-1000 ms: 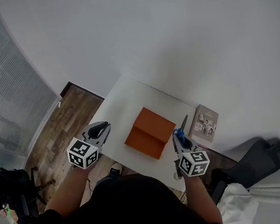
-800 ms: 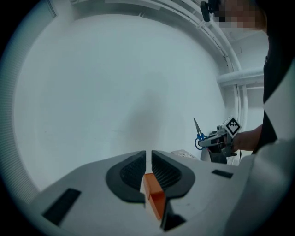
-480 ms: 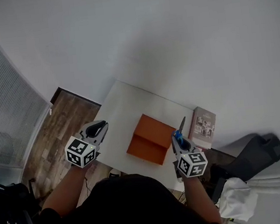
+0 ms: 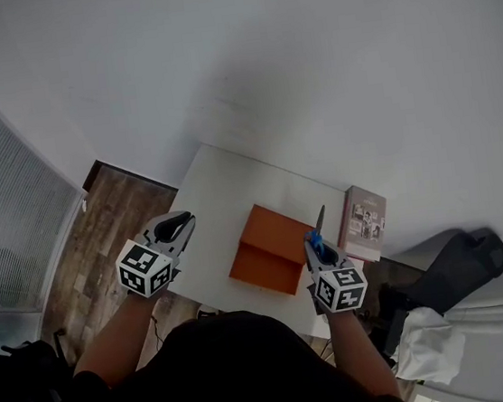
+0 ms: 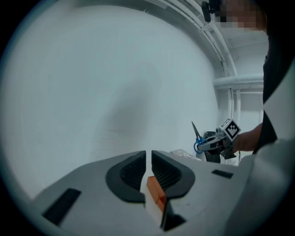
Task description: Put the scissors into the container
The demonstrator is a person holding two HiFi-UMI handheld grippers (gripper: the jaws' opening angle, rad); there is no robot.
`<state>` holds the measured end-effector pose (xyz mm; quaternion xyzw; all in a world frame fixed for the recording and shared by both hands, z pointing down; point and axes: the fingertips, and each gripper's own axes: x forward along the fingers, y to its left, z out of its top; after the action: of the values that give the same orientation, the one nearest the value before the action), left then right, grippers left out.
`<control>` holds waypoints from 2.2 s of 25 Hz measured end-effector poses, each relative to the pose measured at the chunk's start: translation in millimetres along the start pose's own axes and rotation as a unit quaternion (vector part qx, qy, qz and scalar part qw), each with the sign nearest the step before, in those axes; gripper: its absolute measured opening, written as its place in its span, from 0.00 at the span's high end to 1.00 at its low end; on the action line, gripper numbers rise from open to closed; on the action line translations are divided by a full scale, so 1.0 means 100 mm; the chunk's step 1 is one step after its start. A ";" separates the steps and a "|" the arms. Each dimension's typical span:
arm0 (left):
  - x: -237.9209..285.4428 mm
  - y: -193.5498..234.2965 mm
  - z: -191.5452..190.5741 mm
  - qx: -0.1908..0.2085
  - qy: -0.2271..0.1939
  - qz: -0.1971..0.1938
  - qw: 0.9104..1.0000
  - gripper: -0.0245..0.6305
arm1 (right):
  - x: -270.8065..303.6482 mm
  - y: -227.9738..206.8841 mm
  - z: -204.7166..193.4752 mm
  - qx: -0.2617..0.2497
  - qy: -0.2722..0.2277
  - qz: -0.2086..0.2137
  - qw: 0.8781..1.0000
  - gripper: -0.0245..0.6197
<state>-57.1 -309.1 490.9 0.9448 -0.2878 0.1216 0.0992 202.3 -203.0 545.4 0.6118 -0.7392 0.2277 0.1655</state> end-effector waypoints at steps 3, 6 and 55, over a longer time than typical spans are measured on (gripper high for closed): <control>0.02 0.03 0.00 -0.002 0.000 -0.001 1.000 0.89 | 0.07 -0.02 -0.06 -0.003 0.009 -0.004 1.000 0.89; 0.04 0.03 -0.01 -0.003 0.003 -0.004 1.000 0.89 | 0.14 -0.05 -0.15 -0.009 0.022 -0.006 1.000 0.89; -0.32 0.28 -0.40 -0.043 0.033 0.042 0.998 0.89 | 1.05 0.32 -2.36 -0.260 0.308 0.086 0.911 0.89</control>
<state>-105.9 -304.8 522.6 0.9223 -0.3285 0.1440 0.1440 142.3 -158.4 794.4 0.3809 -0.7344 0.2178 0.5178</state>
